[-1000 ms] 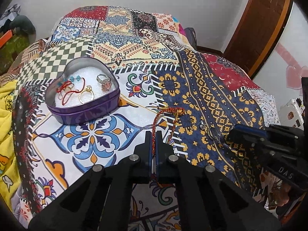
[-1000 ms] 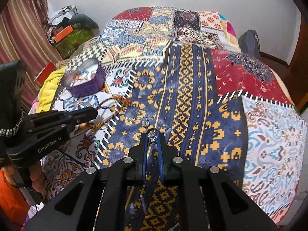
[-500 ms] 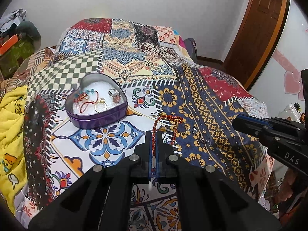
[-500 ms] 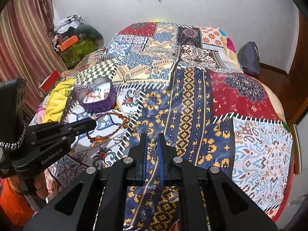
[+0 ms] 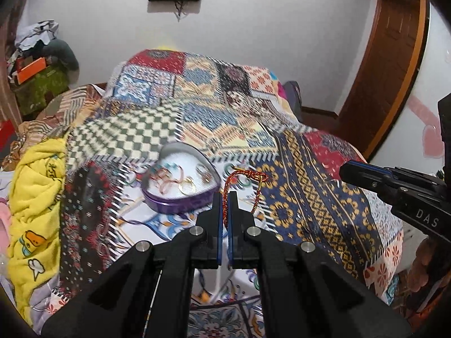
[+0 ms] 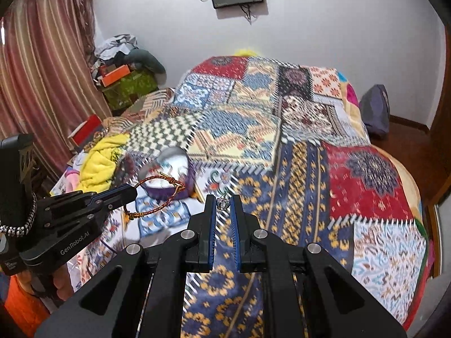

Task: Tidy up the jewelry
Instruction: 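Carry the silver ring and beaded bracelet over the heart tin, then open both tools to drop the ring and bracelet into the foam, then withdraw both tools and grasp another silver ring with the right tool, then carry the silver ring in the right tool toward the heart tin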

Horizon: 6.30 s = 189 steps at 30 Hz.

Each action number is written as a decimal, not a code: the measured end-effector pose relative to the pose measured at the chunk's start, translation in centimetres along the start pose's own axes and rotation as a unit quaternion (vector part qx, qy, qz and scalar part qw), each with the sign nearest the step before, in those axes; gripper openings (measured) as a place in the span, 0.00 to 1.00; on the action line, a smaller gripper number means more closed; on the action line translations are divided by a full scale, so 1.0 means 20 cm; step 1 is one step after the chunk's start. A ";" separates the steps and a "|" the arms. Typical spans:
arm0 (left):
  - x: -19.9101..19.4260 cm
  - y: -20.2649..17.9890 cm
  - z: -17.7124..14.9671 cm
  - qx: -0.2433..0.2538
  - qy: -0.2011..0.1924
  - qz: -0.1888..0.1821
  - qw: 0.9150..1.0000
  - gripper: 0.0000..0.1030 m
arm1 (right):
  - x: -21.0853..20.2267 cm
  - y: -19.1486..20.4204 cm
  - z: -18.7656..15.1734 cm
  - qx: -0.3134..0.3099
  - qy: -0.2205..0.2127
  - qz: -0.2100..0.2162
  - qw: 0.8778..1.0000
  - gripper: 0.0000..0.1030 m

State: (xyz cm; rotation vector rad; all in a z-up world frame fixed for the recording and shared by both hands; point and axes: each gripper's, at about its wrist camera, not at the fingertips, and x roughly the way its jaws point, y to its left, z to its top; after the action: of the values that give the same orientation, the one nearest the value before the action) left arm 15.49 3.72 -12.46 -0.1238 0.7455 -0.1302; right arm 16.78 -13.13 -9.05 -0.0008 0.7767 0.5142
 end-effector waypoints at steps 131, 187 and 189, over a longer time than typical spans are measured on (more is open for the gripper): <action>0.31 -0.16 -0.20 0.027 0.113 -0.027 0.993 0.28 | 0.22 -0.22 -0.29 0.019 0.130 -0.027 0.991 0.26; 0.66 -0.52 -0.14 0.065 0.155 -0.065 0.984 0.08 | 0.10 -0.40 -0.26 0.052 0.073 -0.048 0.995 0.19; 0.64 -0.51 -0.14 0.062 0.152 -0.065 0.984 0.08 | 0.09 -0.40 -0.26 0.052 0.073 -0.049 0.995 0.19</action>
State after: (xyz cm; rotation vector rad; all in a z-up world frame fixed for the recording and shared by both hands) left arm 22.15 -8.58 -21.54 -0.0331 1.0321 -0.3247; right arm 17.92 -20.24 -15.55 0.0200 0.9412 0.3836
